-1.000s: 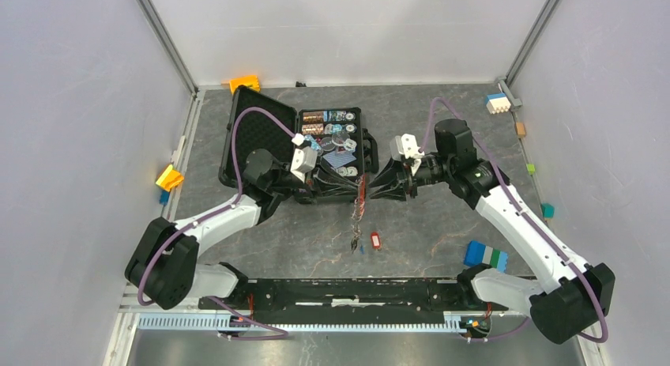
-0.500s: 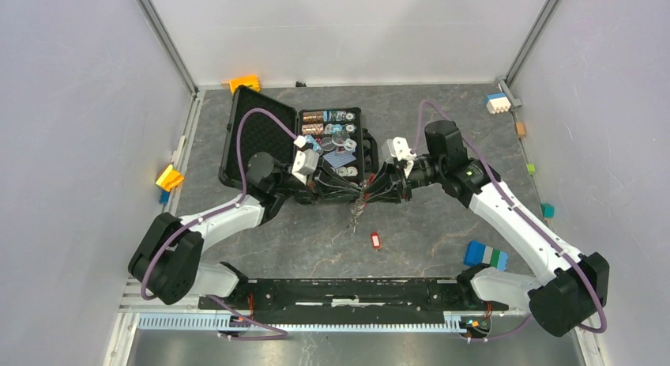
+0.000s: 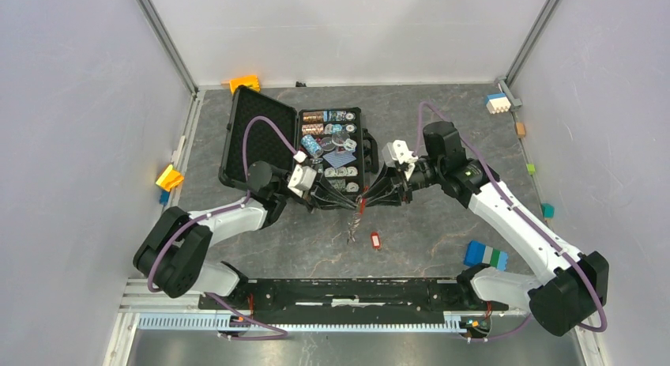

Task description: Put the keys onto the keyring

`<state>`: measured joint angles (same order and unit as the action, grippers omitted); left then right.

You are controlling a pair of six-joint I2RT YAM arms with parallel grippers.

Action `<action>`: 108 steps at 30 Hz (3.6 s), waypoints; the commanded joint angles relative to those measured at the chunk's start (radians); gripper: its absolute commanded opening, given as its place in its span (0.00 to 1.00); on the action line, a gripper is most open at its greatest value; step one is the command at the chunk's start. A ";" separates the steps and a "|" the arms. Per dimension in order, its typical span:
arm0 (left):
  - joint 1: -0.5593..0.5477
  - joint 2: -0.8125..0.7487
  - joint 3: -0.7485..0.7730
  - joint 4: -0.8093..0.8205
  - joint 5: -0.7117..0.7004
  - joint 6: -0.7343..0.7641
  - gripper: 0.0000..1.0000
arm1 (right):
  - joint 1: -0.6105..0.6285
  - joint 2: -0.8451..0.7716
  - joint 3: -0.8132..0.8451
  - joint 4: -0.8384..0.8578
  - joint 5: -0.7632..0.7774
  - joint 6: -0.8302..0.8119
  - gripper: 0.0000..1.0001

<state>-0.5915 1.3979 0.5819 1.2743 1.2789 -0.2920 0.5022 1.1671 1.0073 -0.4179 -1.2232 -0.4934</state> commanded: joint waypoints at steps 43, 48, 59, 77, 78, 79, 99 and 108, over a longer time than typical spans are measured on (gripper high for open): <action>0.042 -0.153 0.044 -0.489 -0.164 0.188 0.02 | -0.108 -0.076 0.015 -0.180 0.343 -0.129 0.38; 0.044 -0.186 0.137 -0.895 -0.206 0.409 0.02 | -0.094 -0.085 -0.108 -0.238 0.460 -0.302 0.37; 0.058 -0.252 0.223 -1.384 -0.315 0.670 0.02 | 0.048 -0.013 -0.335 -0.146 0.525 -0.447 0.38; 0.120 -0.320 0.192 -1.443 -0.360 0.673 0.02 | 0.192 0.174 -0.391 -0.054 0.588 -0.413 0.36; 0.120 -0.321 0.191 -1.443 -0.358 0.673 0.02 | 0.197 0.179 -0.392 -0.051 0.596 -0.413 0.37; 0.120 -0.322 0.191 -1.443 -0.355 0.673 0.02 | 0.204 0.184 -0.392 -0.047 0.599 -0.414 0.37; 0.120 -0.324 0.184 -1.425 -0.306 0.671 0.02 | 0.282 0.219 -0.363 -0.012 0.652 -0.339 0.38; 0.120 -0.334 0.181 -1.427 -0.306 0.675 0.02 | 0.283 0.153 -0.349 0.016 0.675 -0.262 0.40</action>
<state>-0.4770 1.0920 0.7620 -0.1852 0.9310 0.3481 0.7788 1.3720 0.6235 -0.4259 -0.5598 -0.8009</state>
